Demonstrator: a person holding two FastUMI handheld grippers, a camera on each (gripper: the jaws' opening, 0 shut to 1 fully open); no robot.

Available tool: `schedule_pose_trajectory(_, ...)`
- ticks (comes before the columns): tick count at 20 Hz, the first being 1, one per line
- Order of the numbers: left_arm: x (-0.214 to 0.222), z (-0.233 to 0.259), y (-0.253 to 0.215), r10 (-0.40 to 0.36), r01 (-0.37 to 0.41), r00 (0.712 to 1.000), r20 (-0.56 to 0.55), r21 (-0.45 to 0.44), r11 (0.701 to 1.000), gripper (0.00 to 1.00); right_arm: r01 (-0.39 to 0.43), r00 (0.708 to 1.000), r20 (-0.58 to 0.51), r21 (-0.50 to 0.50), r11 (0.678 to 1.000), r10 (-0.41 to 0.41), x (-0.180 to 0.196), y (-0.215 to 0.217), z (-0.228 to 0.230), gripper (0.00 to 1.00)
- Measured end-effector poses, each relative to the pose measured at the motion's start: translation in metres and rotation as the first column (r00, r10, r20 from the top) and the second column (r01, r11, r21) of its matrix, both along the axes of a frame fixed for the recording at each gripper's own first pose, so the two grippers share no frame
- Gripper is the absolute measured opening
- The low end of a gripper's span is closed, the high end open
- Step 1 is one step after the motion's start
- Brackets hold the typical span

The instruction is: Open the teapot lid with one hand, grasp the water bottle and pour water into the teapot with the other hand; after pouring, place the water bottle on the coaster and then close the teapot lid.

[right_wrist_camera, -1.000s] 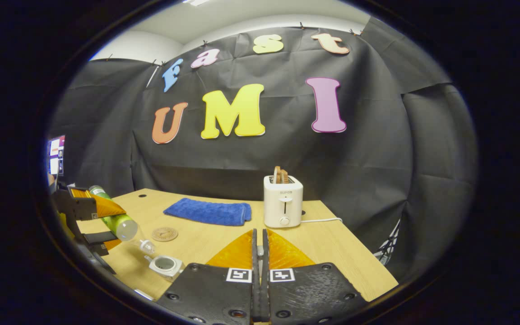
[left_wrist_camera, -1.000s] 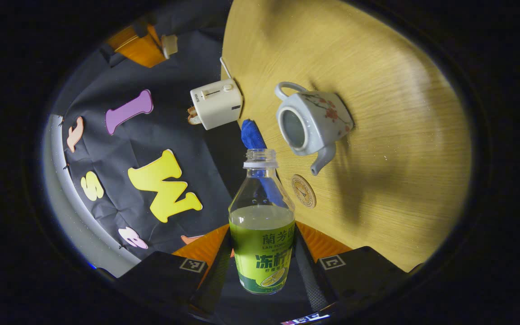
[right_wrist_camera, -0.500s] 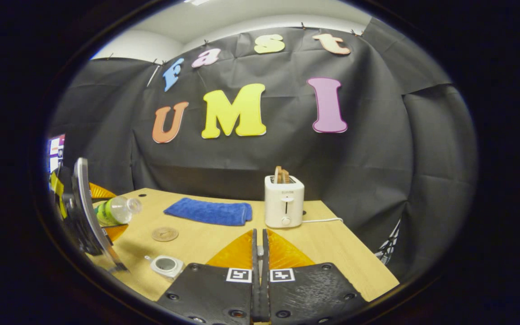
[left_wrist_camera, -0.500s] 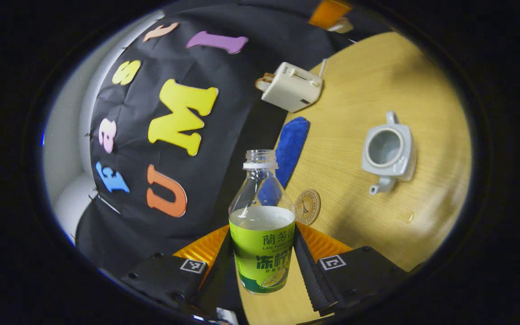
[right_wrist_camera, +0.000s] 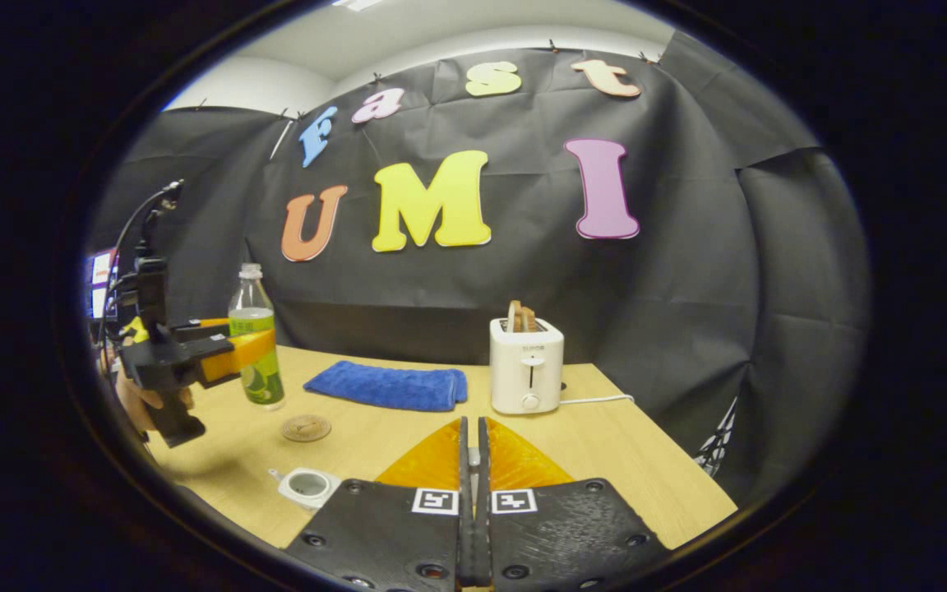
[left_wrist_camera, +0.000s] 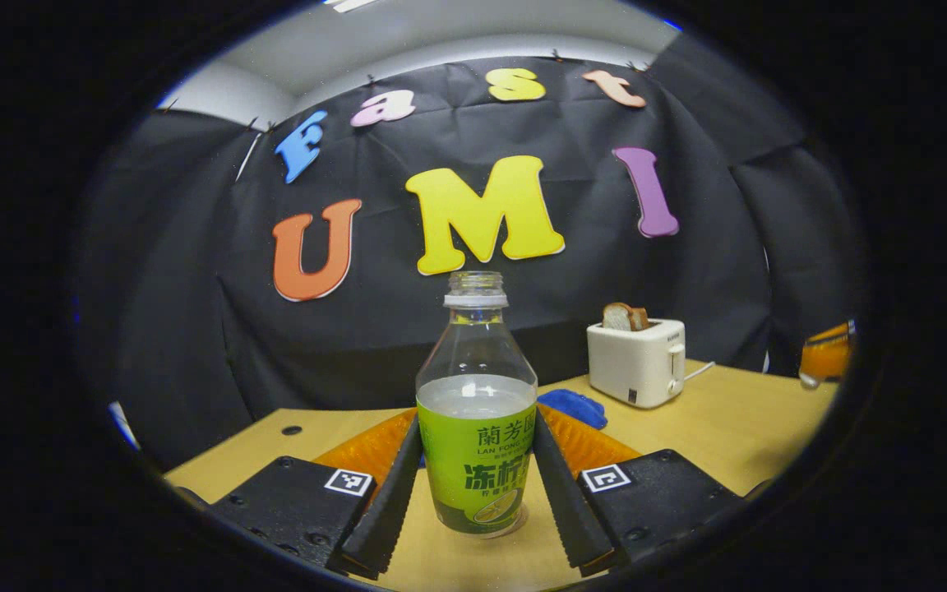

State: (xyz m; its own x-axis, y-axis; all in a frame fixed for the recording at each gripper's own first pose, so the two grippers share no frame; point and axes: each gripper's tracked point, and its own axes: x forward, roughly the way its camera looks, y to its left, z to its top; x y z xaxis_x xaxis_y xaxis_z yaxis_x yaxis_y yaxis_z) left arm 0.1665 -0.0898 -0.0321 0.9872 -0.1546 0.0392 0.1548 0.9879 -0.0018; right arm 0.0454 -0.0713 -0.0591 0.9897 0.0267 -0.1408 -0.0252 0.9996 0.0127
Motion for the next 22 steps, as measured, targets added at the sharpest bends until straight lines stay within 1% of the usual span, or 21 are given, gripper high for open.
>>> schedule_pose_trajectory(2,0.020,-0.021,-0.006,-0.003,0.001,0.999,-0.035,-0.048,0.999,0.78,-0.003,1.000,-0.004,0.017,1.000,0.003,0.002,0.001,-0.003,0.00)
schedule_pose_trajectory(4,0.027,-0.037,-0.005,-0.002,-0.004,0.997,-0.074,-0.074,0.997,0.78,-0.006,1.000,-0.007,0.026,1.000,0.006,0.004,0.003,-0.005,0.00)
schedule_pose_trajectory(5,0.029,-0.041,-0.008,-0.004,-0.002,0.997,-0.081,-0.077,0.997,0.78,-0.004,1.000,-0.007,0.027,1.000,0.004,0.006,0.002,-0.007,0.00)
schedule_pose_trajectory(7,0.035,-0.040,-0.004,0.009,-0.011,0.999,-0.051,-0.051,0.999,0.79,-0.001,1.000,-0.007,0.034,0.999,0.002,0.008,0.002,-0.011,0.00)
schedule_pose_trajectory(9,0.039,-0.044,0.002,0.024,-0.026,0.998,-0.049,-0.036,0.999,0.78,-0.017,1.000,-0.018,0.067,0.998,0.018,0.012,0.009,-0.017,0.00)
schedule_pose_trajectory(10,0.040,-0.048,0.002,0.020,-0.023,0.998,-0.061,-0.041,0.999,0.78,-0.034,0.999,-0.027,0.086,0.996,0.037,0.013,0.016,-0.020,0.00)
schedule_pose_trajectory(11,0.039,-0.055,-0.003,-0.002,-0.002,0.997,-0.082,-0.052,0.999,0.78,-0.048,0.998,-0.034,0.094,0.994,0.051,0.014,0.023,-0.024,0.00)
schedule_pose_trajectory(12,0.037,-0.060,-0.007,-0.016,0.010,0.994,-0.104,-0.056,0.998,0.78,-0.055,0.998,-0.038,0.087,0.995,0.059,0.015,0.028,-0.026,0.00)
schedule_pose_trajectory(15,0.042,-0.062,-0.003,-0.004,0.000,0.996,-0.090,-0.049,0.999,0.79,-0.080,0.996,-0.039,0.048,0.996,0.082,0.014,0.040,-0.030,0.00)
schedule_pose_trajectory(18,0.039,-0.058,-0.009,-0.039,0.033,0.996,-0.082,-0.078,0.996,0.80,-0.098,0.995,-0.028,0.043,0.994,0.099,0.013,0.048,-0.027,0.00)
schedule_pose_trajectory(19,0.038,-0.058,-0.010,-0.045,0.039,0.996,-0.081,-0.079,0.996,0.81,-0.101,0.994,-0.027,0.041,0.994,0.103,0.013,0.050,-0.029,0.00)
schedule_pose_trajectory(20,0.038,-0.058,-0.009,-0.043,0.038,0.996,-0.081,-0.073,0.997,0.84,-0.103,0.994,-0.028,0.041,0.994,0.104,0.013,0.051,-0.029,0.00)
schedule_pose_trajectory(22,0.036,-0.053,-0.008,-0.042,0.037,0.997,-0.071,-0.067,0.997,0.94,-0.116,0.993,-0.031,0.051,0.992,0.117,0.014,0.057,-0.031,0.00)
